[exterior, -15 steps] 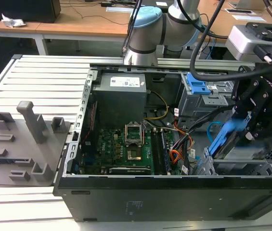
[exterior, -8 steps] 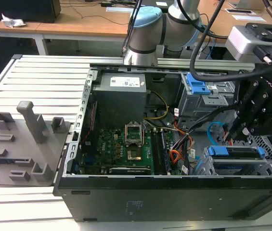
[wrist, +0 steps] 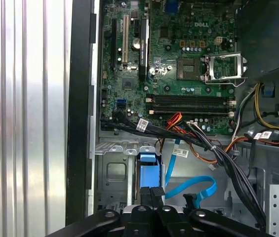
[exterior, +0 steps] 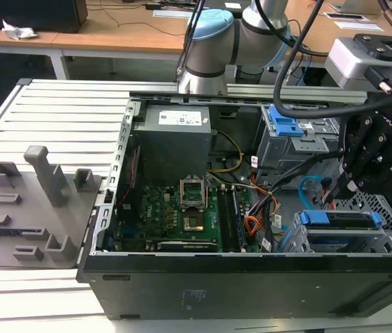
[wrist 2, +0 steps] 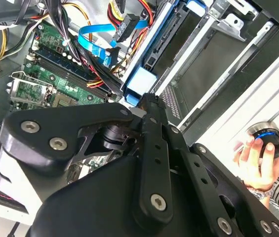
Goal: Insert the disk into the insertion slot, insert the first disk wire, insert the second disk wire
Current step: 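Insert the disk into the insertion slot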
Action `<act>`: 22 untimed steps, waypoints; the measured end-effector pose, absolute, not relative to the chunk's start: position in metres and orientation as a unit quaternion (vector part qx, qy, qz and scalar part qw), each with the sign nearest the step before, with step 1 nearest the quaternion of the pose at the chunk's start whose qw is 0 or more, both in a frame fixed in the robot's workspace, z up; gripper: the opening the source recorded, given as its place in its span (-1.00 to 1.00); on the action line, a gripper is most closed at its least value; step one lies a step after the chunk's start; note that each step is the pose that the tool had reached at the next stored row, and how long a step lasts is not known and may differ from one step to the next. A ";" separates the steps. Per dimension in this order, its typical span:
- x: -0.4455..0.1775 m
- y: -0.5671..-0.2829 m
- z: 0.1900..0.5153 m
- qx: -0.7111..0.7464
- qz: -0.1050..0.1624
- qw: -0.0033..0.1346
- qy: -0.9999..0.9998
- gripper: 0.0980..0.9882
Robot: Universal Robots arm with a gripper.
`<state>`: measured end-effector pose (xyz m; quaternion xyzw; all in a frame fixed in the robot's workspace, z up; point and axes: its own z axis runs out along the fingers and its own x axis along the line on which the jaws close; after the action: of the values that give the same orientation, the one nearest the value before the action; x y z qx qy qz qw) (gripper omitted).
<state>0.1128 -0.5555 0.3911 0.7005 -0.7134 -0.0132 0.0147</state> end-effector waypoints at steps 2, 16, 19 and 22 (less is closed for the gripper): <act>0.113 -0.555 0.391 0.701 -0.013 0.015 -0.713 -0.98; 0.125 -0.555 0.381 0.697 -0.013 0.015 -0.717 -0.98; 0.125 -0.555 0.375 0.697 -0.013 0.015 -0.717 -0.98; 0.125 -0.555 0.368 0.697 -0.013 0.015 -0.717 -0.98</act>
<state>0.1250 -0.5548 0.3675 0.6971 -0.7167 -0.0133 0.0146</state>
